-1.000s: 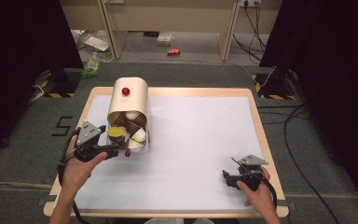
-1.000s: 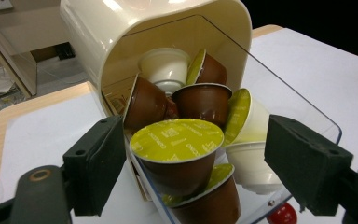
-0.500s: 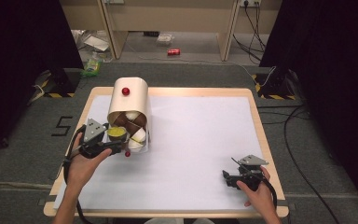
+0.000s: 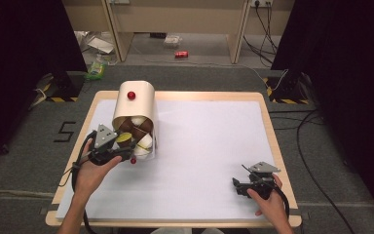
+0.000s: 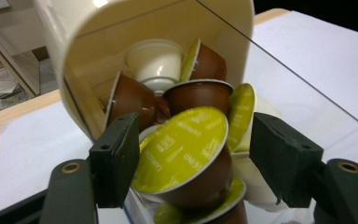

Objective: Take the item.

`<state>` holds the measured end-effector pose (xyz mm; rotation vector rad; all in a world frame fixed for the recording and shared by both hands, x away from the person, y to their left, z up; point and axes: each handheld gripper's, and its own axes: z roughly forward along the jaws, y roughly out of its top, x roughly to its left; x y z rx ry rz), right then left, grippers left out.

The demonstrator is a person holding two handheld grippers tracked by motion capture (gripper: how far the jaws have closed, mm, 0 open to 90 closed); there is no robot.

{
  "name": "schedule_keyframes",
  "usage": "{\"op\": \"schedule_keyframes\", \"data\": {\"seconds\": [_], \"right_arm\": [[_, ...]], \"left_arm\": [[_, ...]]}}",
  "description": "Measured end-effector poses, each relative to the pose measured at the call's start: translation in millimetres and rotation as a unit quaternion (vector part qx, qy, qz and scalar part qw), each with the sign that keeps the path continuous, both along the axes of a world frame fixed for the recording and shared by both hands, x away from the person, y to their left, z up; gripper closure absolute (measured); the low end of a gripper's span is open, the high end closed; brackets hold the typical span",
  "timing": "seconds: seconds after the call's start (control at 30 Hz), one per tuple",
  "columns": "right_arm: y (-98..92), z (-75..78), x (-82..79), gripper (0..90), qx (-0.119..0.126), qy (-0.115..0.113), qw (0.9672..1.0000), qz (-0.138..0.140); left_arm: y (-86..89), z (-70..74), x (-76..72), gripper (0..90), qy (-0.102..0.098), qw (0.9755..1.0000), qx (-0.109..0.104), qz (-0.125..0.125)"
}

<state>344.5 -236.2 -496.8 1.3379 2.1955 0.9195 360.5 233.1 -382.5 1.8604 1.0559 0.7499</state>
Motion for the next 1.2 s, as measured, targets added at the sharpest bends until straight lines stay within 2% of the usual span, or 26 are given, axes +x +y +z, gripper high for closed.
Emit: {"op": "schedule_keyframes", "data": {"seconds": [0.1,0.2,0.37,0.5,0.53,0.57,0.63,0.8,0.9,0.93,1.03,1.13,1.2], "right_arm": [[0.0,0.0,0.0,10.8,0.0,0.0,1.0,0.0],[0.0,0.0,0.0,10.8,0.0,0.0,1.0,0.0],[0.0,0.0,0.0,10.8,0.0,0.0,1.0,0.0],[0.0,0.0,0.0,10.8,0.0,0.0,1.0,0.0],[0.0,0.0,0.0,10.8,0.0,0.0,1.0,0.0],[0.0,0.0,0.0,10.8,0.0,0.0,1.0,0.0],[0.0,0.0,0.0,10.8,0.0,0.0,1.0,0.0],[0.0,0.0,0.0,10.8,0.0,0.0,1.0,0.0],[0.0,0.0,0.0,10.8,0.0,0.0,1.0,0.0],[0.1,0.0,-0.1,10.8,0.0,0.0,1.0,0.0],[0.0,0.0,0.0,10.7,0.0,0.0,1.0,0.0],[0.1,0.0,-0.1,10.7,0.0,0.0,1.0,0.0],[0.1,0.0,0.0,10.7,0.0,0.0,1.0,0.0]], "left_arm": [[-2.2,-1.3,0.5,33.2,0.004,1.0,0.002,-0.002],[-2.6,-2.5,2.2,38.5,0.005,1.0,0.006,-0.002],[-2.1,-2.6,2.5,39.1,0.008,0.9999,0.012,-0.007],[-0.8,-2.4,3.1,39.4,0.008,0.9999,0.008,-0.01],[-0.1,-1.9,2.3,39.8,0.002,0.9998,-0.003,-0.017],[0.6,0.2,1.2,49.9,-0.002,0.9997,-0.017,-0.019],[1.2,4.8,-0.8,53.8,-0.014,0.9997,-0.013,-0.016],[3.6,5.4,0.0,55.1,-0.009,0.9998,-0.005,-0.016],[9.9,4.8,2.7,55.5,-0.001,0.9998,-0.013,-0.012],[11.8,4.4,3.9,55.5,0.007,0.9997,-0.017,-0.018],[12.5,2.0,5.0,49.1,0.02,0.9995,-0.011,-0.021],[10.6,-0.7,7.4,46.9,0.03,0.9993,-0.006,-0.021],[7.3,-3.5,8.1,46.0,0.046,0.9984,0.0,-0.034]]}}
